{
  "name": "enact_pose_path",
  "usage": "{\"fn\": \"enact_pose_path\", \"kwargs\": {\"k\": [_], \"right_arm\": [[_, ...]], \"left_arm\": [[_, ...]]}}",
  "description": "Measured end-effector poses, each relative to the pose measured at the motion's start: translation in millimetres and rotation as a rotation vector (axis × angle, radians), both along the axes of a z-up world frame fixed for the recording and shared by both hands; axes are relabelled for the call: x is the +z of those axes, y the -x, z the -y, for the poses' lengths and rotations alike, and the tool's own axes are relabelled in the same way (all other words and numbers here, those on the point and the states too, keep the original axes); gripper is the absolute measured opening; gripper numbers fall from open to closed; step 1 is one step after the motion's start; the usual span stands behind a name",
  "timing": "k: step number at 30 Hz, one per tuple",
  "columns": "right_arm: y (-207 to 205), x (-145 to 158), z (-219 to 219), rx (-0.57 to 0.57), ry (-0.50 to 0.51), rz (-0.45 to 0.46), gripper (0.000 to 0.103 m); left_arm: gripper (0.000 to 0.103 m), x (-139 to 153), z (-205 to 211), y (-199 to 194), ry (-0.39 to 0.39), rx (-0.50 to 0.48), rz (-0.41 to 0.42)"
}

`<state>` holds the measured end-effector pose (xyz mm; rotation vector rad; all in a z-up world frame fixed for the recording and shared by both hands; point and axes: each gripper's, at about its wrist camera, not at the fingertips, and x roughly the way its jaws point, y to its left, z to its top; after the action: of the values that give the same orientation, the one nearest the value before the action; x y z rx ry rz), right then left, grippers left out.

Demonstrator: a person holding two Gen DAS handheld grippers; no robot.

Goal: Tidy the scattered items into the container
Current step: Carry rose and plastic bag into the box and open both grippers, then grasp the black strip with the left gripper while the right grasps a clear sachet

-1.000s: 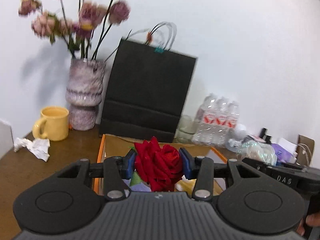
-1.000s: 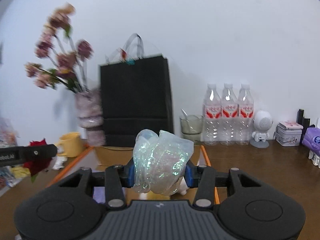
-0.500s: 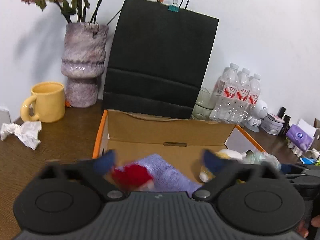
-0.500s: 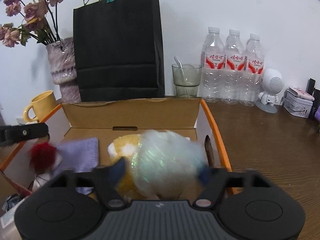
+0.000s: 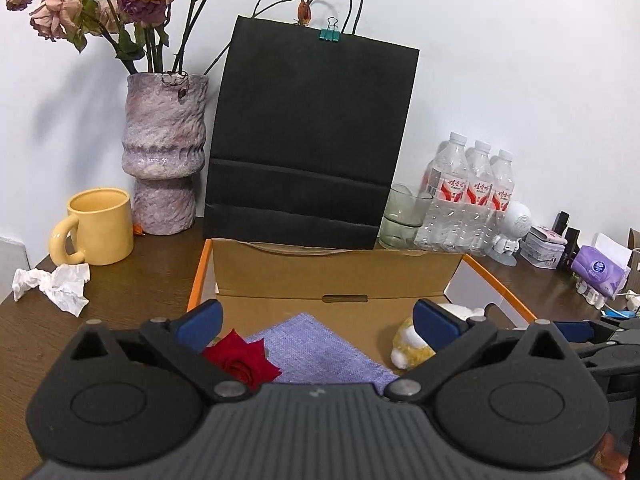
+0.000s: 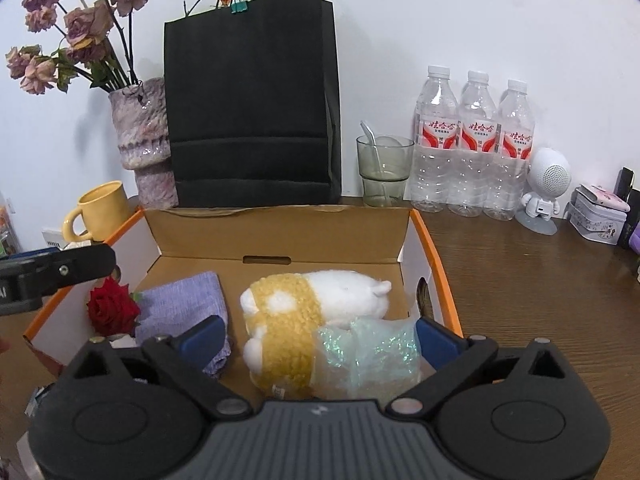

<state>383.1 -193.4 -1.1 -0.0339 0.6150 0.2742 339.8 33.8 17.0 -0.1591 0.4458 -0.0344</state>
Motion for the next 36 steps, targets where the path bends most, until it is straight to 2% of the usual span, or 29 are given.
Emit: {"fn": "enact_pose_path", "kwargs": {"k": [5, 8, 12, 18, 21, 24, 30, 36], "right_arm": [[8, 10, 0, 0.0, 0.012, 0.017, 0.101], [26, 29, 5, 0.012, -0.004, 0.072, 0.101], [64, 52, 13, 0.027, -0.02, 0.169, 0.103], [122, 53, 22, 0.059, 0.01, 0.217, 0.103], [145, 41, 31, 0.057, 0.036, 0.195, 0.103], [166, 25, 43, 0.032, 0.08, 0.162, 0.103], [197, -16, 69, -0.024, 0.097, 0.078, 0.103], [203, -46, 84, -0.063, 0.093, 0.013, 0.099]], "left_arm": [[0.103, 11, 1, 10, -0.001, 0.002, 0.012], [0.103, 32, -2, 38, 0.022, -0.007, 0.106], [0.103, 53, -4, 74, 0.033, -0.036, 0.192], [0.103, 56, -5, 127, -0.037, -0.055, 0.229], [0.103, 41, -10, 152, -0.082, -0.052, 0.191], [0.103, 19, -17, 176, -0.101, -0.052, 0.112], [0.103, -20, -28, 210, -0.066, -0.022, -0.041], [0.103, -44, -29, 233, -0.055, -0.014, -0.13]]}}
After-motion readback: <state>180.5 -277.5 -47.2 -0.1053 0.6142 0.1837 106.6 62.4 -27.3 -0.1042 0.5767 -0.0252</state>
